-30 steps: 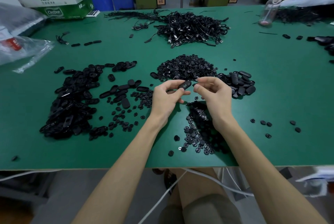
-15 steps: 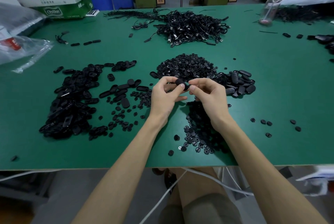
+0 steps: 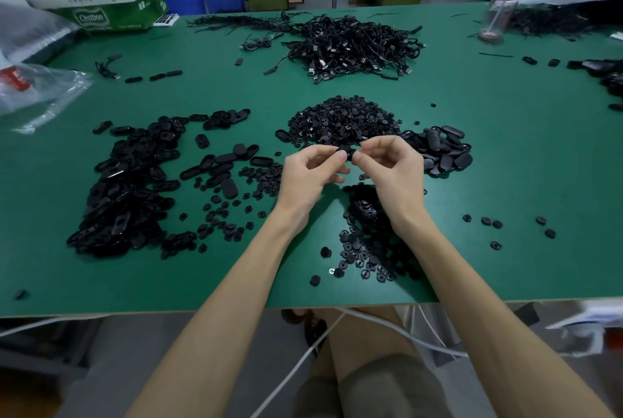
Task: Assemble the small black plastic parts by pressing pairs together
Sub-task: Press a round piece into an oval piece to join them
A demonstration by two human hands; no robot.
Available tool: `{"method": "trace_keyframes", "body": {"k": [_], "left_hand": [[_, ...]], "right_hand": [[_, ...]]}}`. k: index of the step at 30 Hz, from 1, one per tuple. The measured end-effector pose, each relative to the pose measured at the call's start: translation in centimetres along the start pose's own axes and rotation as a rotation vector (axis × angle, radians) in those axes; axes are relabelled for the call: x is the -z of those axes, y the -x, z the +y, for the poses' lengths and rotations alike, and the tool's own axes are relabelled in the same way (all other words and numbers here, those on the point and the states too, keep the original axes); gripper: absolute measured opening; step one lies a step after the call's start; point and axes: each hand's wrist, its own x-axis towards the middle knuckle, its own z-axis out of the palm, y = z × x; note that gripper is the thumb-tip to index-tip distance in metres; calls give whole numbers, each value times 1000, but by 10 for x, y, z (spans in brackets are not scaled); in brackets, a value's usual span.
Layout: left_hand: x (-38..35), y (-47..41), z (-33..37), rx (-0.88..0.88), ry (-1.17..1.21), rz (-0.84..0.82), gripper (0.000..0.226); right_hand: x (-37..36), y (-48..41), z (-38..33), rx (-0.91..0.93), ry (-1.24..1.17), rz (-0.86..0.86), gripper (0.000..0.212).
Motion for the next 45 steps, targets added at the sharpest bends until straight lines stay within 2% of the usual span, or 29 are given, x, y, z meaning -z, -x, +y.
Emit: {"method": "trace_keyframes", "body": {"k": [5,18,30,37,42,45], "left_hand": [[-1,1,0,13,-23,-42,17],[-2,2,0,7,-26,-74,11],[-1,3,1,14,-28,-84,18],[0,-1,-2,21,-79,6,19],[0,-3,-6,19,-95,68,16],[0,-2,-5,15,-93,74,16]], "right_hand": [[-1,0,2,32,53,-19,12],[-2,2,1,150,262,26,15],[-3,5,1,252,391,51,18],[-8,8,-1,364,456,-28,18],[-9,10,-3,316,415,-88,25],[-10,10,-4,304,398,-44,25]]}}
